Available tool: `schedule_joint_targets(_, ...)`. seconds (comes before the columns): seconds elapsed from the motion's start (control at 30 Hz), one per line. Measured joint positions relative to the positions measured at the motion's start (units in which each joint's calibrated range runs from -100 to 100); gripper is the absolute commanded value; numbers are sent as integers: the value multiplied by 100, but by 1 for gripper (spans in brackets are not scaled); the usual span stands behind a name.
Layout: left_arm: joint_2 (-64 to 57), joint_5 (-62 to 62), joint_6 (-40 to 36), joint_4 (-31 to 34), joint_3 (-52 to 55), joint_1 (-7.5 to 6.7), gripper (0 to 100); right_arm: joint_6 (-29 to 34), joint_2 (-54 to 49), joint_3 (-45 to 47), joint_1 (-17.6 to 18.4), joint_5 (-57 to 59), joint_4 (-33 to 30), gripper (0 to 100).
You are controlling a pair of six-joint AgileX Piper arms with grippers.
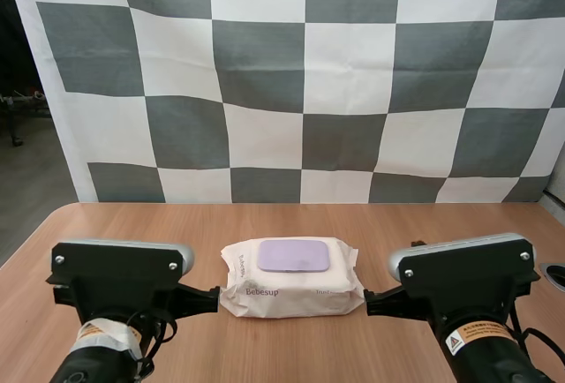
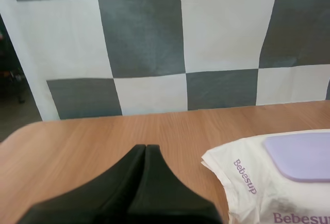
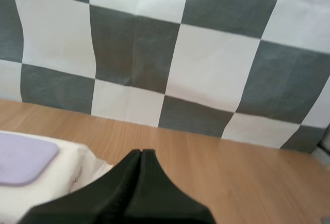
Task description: Open the wet wipes lid
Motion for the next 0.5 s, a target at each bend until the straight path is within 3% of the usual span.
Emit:
schedule_joint_targets(0.27, 0, -2137, 1198, 1235, 0, 0, 0, -196, 0, 0, 0, -2106, -1352, 0)
schedule_joint_targets(0.5, 0, -3926, 1708, 1361, -47, 0, 0, -308, 0, -287, 0, -3895, -1698, 0)
